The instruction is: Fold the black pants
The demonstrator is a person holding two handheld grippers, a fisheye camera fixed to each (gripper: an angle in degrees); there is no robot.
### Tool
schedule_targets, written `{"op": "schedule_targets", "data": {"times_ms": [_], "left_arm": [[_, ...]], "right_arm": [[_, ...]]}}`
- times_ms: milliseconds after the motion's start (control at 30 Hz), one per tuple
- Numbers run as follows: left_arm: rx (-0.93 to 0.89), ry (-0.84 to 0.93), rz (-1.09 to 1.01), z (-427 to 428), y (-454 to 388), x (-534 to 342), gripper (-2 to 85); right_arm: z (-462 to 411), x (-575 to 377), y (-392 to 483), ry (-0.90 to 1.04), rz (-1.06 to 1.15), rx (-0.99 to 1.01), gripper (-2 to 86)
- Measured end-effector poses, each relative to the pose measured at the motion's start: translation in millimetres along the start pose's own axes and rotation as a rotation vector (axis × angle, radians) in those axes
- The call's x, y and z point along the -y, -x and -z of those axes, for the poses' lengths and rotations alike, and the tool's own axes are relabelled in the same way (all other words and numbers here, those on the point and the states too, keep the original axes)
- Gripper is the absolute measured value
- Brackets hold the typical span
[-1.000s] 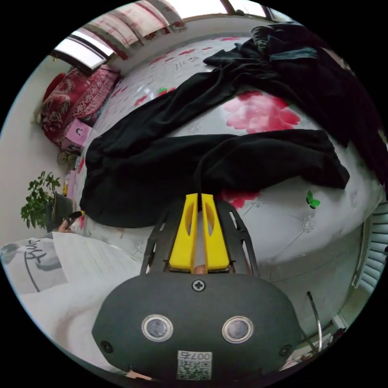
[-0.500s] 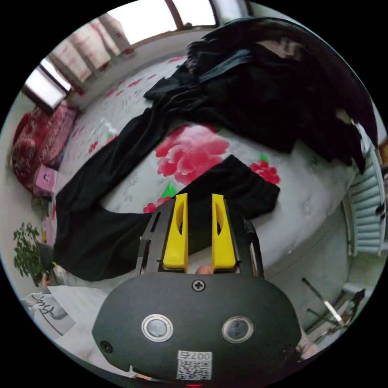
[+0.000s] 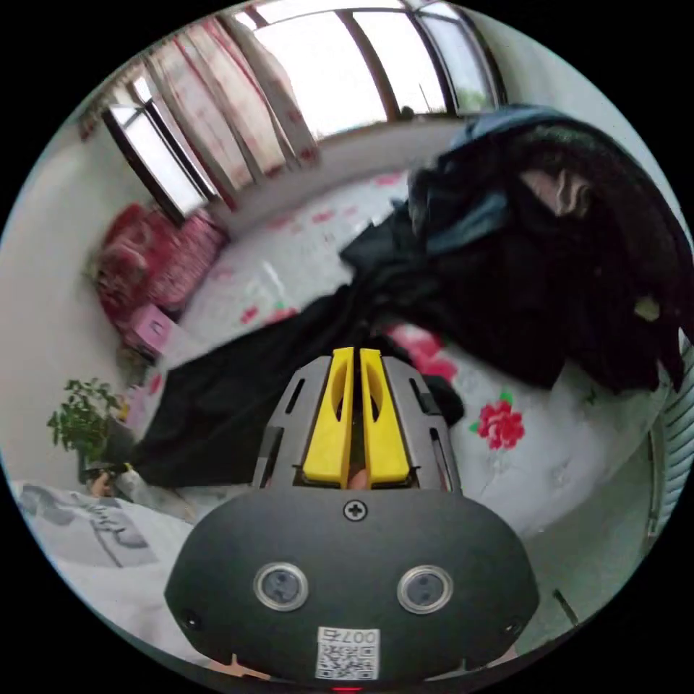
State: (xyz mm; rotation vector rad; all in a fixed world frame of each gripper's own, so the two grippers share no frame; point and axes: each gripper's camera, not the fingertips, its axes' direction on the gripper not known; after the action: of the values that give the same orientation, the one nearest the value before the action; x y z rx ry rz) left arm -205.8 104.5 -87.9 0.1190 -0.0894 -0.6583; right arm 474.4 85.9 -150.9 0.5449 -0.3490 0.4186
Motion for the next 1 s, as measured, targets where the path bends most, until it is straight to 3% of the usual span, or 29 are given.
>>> {"op": "schedule_targets", "data": {"times_ms": [133, 300, 367, 700, 900, 1000], "left_arm": [[-0.010, 0.009, -0.022, -5.5, -11.9, -7.5, -1.0], [0.041, 0.075, -0.075, -30.1, -26.3, -12.9, -1.0], [0.046, 0.110, -0.069, -43.0, -24.4, -15.9, -1.0], [0.070, 0.116, -0.093, -45.9, -34.3, -11.4, -1.0], [0.097, 0.114, -0.097, -48.4, -39.4, -15.3, -0.9], [0.212, 0.172, -0.079, -61.7, -39.7, -14.4, -1.0]], "right_arm": [[56.5, -23.5, -24.0, -0.062, -0.024, -0.003, -0.1], [6.0, -102.3, -80.9, 0.213, -0.322, -0.215, 0.3], [-7.1, -122.8, -81.5, 0.273, -0.341, -0.280, 0.8], [-55.9, -103.7, -14.4, 0.362, -0.032, -0.451, 1.8], [-56.6, -84.2, -17.7, 0.309, -0.075, -0.646, 0.1], [-54.6, -67.8, -30.7, 0.317, -0.127, -0.612, 0.0]]}}
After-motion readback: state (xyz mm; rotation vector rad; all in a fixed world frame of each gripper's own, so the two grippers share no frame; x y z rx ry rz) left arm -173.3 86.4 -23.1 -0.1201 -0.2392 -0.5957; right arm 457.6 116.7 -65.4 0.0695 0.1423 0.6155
